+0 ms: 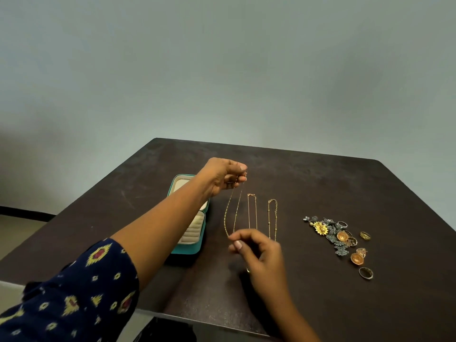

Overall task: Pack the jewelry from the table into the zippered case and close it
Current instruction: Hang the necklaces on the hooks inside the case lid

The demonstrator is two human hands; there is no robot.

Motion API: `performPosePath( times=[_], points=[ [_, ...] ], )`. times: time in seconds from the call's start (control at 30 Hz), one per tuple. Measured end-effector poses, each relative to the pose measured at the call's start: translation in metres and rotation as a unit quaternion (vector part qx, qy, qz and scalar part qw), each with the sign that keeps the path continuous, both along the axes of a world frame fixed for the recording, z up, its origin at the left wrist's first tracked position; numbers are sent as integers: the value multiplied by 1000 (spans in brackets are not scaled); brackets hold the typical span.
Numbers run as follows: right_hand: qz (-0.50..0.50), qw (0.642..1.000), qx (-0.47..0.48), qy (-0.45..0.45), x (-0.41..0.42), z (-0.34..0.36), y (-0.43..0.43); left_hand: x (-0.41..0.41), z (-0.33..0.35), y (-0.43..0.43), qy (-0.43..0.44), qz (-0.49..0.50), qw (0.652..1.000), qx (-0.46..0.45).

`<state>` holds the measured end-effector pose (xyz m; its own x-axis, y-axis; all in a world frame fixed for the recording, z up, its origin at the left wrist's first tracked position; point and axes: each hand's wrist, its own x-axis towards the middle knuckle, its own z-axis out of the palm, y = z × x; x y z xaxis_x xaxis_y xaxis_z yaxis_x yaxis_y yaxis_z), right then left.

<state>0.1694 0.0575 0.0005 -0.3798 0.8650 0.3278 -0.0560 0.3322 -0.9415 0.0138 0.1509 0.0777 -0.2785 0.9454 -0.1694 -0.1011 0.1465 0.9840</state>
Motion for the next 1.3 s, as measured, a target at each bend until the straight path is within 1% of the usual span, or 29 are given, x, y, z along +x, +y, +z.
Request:
performPosePath(
  times=[0.1,0.23,0.43,0.57,0.7,0.77,0.83,0.93,1.03,1.23,1.3],
  points=[
    [8,995,-83,61,6,15,5,9,2,-21,-2,-3,999,33],
    [-10,989,-118,93,15,26,12,23,1,-46,11,-20,998,66],
    [-25,990,-102,98,22,35,14,37,-2,-71,75,-51,991,97],
    [-30,993,-81,85,17,36,9,40,-4,-81,85,-72,988,103],
    [-37,995,-64,64,12,31,5,42,-7,-88,82,-64,989,106],
    [-37,996,-57,55,9,31,3,42,-9,-92,89,-81,987,107],
    [-38,997,-48,47,7,31,0,41,-10,-95,105,-94,984,108],
    [-29,998,-42,47,4,31,-5,39,-11,-99,137,-86,980,118],
    [-22,997,-42,56,3,30,-7,36,-10,-102,114,-81,982,128],
    [-77,994,-44,61,8,24,4,26,-5,-108,68,-108,983,128],
    [-48,996,-49,50,8,22,8,24,-3,-111,58,-115,983,128]
  ],
)
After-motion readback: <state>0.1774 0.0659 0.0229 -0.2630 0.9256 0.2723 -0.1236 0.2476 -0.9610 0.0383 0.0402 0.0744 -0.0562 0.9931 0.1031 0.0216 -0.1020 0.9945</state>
